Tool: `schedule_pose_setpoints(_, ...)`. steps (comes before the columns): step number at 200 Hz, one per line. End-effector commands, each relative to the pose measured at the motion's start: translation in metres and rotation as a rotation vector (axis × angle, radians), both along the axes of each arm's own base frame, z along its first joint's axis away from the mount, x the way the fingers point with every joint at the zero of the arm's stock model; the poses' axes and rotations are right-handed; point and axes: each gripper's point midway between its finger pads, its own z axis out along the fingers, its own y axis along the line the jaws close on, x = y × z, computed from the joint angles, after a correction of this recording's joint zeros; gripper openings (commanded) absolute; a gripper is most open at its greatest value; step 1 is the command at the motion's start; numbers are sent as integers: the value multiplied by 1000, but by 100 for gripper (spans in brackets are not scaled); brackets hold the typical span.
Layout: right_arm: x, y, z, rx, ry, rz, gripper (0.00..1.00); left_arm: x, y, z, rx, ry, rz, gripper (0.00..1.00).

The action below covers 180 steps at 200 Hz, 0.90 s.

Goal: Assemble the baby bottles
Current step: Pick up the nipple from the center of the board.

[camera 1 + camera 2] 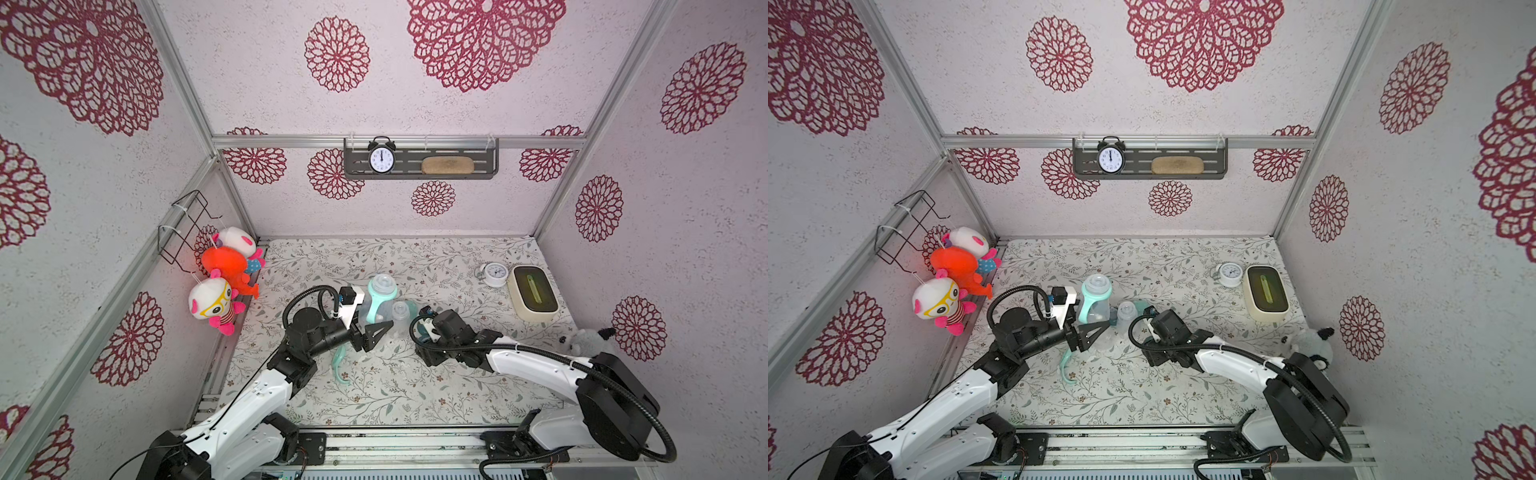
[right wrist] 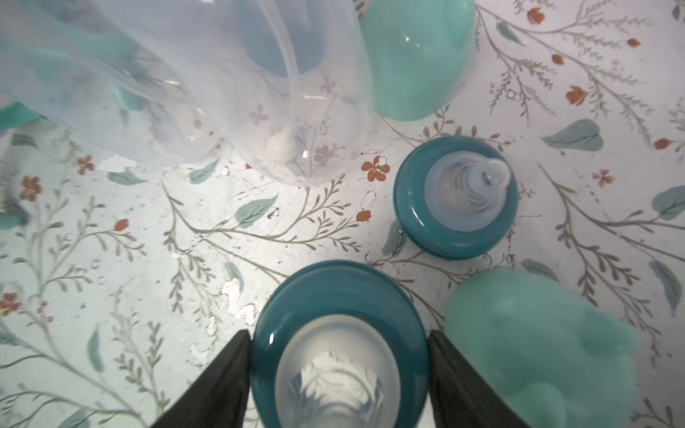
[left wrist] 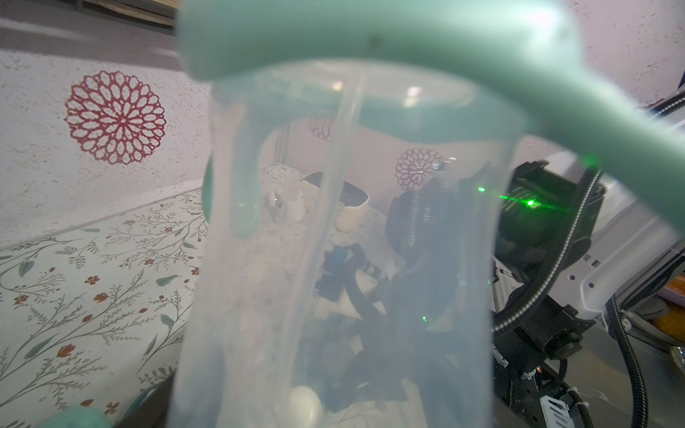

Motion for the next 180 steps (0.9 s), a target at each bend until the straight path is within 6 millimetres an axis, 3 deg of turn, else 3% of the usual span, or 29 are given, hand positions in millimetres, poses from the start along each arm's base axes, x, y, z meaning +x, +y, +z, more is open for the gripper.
schedule_pose_setpoints(1,0,2,38,85,16,-15,61,-1,-4,14,-7,-62,-19,0)
schedule_pose_setpoints(84,2,-5,141,259,45,23,60,-3,-16,-12,57,-36,-37,0)
schedule_pose_setpoints(180,3,-3,222,323,14,84,59,-1,-33,-38,135,-49,-23,0)
